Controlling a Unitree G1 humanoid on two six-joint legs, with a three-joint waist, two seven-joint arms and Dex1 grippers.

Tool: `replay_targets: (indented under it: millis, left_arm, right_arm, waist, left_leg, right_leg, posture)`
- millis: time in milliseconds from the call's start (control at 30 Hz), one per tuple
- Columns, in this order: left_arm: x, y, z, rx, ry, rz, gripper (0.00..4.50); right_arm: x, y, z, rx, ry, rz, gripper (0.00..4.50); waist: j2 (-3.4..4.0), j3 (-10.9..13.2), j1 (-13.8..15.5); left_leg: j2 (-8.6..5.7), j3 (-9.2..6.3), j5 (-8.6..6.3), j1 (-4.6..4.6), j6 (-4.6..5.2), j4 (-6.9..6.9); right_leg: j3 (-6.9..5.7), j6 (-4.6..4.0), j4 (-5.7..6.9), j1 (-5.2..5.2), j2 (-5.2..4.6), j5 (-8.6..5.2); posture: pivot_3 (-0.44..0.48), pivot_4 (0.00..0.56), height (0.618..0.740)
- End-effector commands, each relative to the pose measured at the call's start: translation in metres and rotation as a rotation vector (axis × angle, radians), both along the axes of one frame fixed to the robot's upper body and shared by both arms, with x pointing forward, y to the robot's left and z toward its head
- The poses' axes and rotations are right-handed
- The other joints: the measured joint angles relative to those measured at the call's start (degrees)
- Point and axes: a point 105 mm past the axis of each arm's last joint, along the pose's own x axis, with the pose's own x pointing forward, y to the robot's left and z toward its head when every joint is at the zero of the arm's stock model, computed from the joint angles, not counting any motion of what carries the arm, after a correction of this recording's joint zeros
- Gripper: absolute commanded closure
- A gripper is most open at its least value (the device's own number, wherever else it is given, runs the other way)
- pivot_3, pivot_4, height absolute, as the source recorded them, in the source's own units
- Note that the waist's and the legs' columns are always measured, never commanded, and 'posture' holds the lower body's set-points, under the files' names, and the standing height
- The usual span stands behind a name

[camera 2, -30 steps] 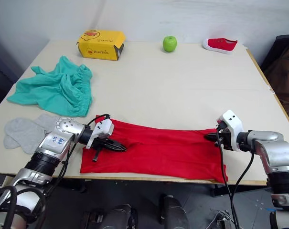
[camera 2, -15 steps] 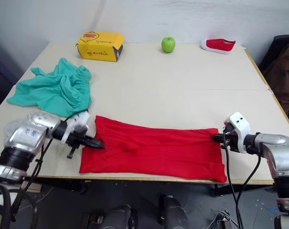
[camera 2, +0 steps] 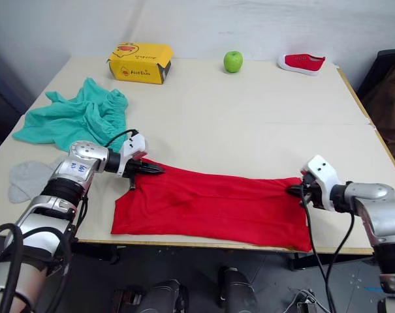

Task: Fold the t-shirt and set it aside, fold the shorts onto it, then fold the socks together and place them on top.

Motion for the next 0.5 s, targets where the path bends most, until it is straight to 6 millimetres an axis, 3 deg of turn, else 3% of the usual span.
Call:
replay_targets:
  millis: [33, 133, 233, 367, 500]
  left_arm:
    - [0.0, 0.018, -0.002, 0.005, 0.007, 0.049, 4.5]
    - [-0.002, 0.012, 0.021, -0.083, -0.003, 0.001, 4.5]
    - [-0.017, 0.0, 0.05, -0.177, -0.007, -0.131, 3.91]
    - [-0.046, -0.018, 0.084, -0.291, 0.0, -0.301, 2.69]
    - [-0.071, -0.034, 0.096, -0.348, 0.017, -0.381, 1.41]
  right_arm:
    - [-0.006, -0.013, 0.013, -0.021, -0.017, -0.02, 4.46]
    - [-0.004, 0.001, 0.04, 0.041, -0.064, 0.054, 4.46]
    - [0.003, 0.013, 0.057, 0.056, -0.065, 0.112, 4.5]
    - [0.023, 0.028, 0.068, 0.054, -0.062, 0.164, 3.62]
    - [0.047, 0.044, 0.062, 0.007, -0.036, 0.205, 2.2]
  waist:
    - [0.0, 0.0, 0.0]
    - [0.03, 0.0, -0.1]
    - [0.04, 0.0, -0.7]
    - [0.04, 0.1, -1.5]
    - [0.06, 0.1, -1.4]
  left_leg:
    - [0.0, -0.01, 0.0, -0.01, 0.01, 0.0]
    - [0.01, -0.02, -0.01, -0.11, -0.03, 0.0]
    - [0.0, 0.06, 0.23, -0.45, -0.48, 0.03]
    - [0.03, 0.02, 0.29, -0.64, -0.57, 0.01]
    - [0.03, 0.04, 0.28, -0.64, -0.55, -0.01]
  right_leg:
    - [0.0, 0.0, 0.0, -0.01, 0.0, 0.0]
    - [-0.01, 0.0, 0.03, -0.13, -0.01, 0.0]
    - [0.04, -0.01, 0.19, -0.55, 0.0, 0.0]
    - [0.0, -0.04, 0.28, -0.74, 0.07, -0.01]
    - [0.05, -0.04, 0.29, -0.73, 0.09, -0.01]
  posture:
    - [0.0, 0.15, 0.74]
    - [0.0, 0.15, 0.74]
    - [0.0, 0.15, 0.74]
    - [0.0, 0.15, 0.74]
    - [0.0, 0.15, 0.74]
